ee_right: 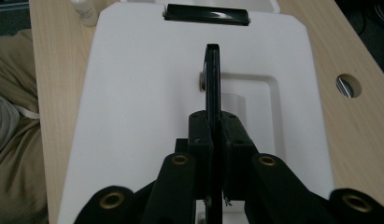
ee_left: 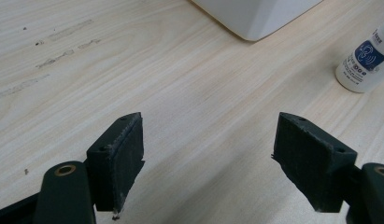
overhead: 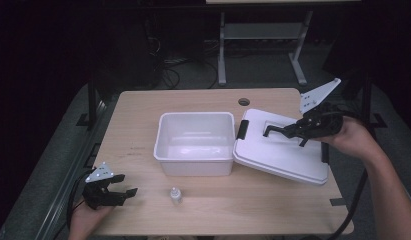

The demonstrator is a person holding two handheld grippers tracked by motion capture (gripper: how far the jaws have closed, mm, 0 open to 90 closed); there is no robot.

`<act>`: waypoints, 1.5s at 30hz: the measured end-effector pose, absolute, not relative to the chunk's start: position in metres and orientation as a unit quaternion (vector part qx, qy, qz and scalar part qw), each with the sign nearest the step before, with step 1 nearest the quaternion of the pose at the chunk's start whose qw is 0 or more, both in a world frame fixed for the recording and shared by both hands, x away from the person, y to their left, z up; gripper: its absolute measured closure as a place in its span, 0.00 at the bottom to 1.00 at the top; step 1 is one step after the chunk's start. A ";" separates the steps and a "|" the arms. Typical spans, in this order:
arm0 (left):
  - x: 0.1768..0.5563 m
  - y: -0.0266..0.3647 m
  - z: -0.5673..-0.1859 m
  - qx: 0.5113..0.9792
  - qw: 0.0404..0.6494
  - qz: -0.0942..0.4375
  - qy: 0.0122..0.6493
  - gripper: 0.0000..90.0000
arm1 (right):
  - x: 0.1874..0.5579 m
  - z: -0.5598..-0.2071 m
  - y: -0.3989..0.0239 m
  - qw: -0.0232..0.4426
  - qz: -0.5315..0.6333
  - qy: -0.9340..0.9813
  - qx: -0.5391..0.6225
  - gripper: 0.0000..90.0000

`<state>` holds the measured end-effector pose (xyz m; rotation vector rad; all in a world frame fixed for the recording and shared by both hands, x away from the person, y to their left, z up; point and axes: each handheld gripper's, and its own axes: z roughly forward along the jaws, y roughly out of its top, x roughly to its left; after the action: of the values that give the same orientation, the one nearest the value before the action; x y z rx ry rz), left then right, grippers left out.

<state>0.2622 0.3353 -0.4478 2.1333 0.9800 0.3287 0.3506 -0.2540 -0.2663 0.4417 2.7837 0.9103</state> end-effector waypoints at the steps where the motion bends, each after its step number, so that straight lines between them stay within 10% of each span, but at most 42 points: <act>1: 0.262 0.335 -0.448 0.834 0.376 0.128 0.383 0.27 | 0.351 -0.270 -0.256 0.088 0.305 0.936 0.151 0.93; 45: 0.261 0.335 -0.448 0.837 0.372 0.127 0.382 0.27 | 0.346 -0.370 -0.285 0.049 0.310 0.926 0.209 0.93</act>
<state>0.2615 0.3345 -0.4485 2.1447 0.9790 0.3261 0.3458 -0.2847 -0.3704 0.6369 2.8236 0.9435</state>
